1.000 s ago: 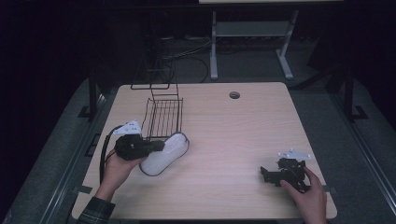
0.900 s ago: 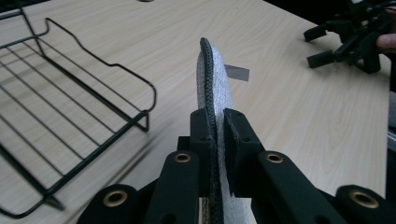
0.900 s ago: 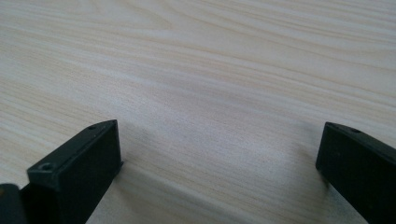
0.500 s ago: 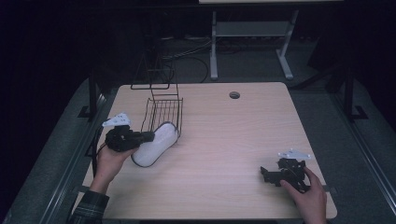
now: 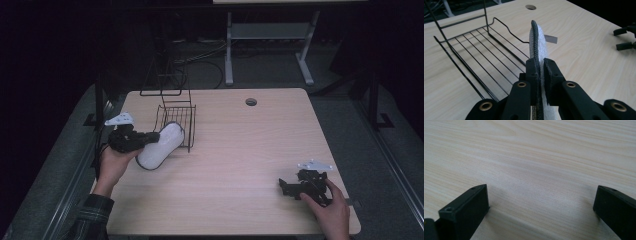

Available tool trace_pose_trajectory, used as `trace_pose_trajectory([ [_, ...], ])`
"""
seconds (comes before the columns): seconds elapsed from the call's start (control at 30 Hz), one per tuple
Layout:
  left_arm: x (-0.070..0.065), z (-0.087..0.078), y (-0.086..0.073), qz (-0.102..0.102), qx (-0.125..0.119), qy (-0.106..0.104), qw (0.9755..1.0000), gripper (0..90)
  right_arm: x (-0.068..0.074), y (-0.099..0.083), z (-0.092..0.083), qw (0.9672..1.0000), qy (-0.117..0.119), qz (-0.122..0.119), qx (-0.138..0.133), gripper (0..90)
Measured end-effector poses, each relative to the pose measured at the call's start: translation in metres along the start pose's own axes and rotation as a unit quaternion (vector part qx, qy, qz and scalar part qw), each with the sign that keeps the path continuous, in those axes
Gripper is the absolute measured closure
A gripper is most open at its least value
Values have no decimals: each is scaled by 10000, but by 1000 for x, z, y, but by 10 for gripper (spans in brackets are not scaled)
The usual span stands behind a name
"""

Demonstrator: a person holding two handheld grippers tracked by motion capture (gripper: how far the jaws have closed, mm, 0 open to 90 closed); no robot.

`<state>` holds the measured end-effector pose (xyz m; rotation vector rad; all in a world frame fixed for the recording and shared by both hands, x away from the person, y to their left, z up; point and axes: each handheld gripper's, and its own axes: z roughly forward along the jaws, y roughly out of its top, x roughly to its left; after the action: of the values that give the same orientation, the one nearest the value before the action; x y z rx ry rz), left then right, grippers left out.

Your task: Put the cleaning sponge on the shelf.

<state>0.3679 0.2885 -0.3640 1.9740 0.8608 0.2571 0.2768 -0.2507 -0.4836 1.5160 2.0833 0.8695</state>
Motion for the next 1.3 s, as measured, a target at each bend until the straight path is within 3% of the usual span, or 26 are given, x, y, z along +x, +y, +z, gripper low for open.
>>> trace_pose_trajectory([
  [1.0,56,10,24,-430,-235,297,9984,827,0,0,0,10000,1,-2,-1,0],
  [1.3,70,25,30,-552,-260,304,9977,827,0,0,0,10000,1,1,0,0],
])
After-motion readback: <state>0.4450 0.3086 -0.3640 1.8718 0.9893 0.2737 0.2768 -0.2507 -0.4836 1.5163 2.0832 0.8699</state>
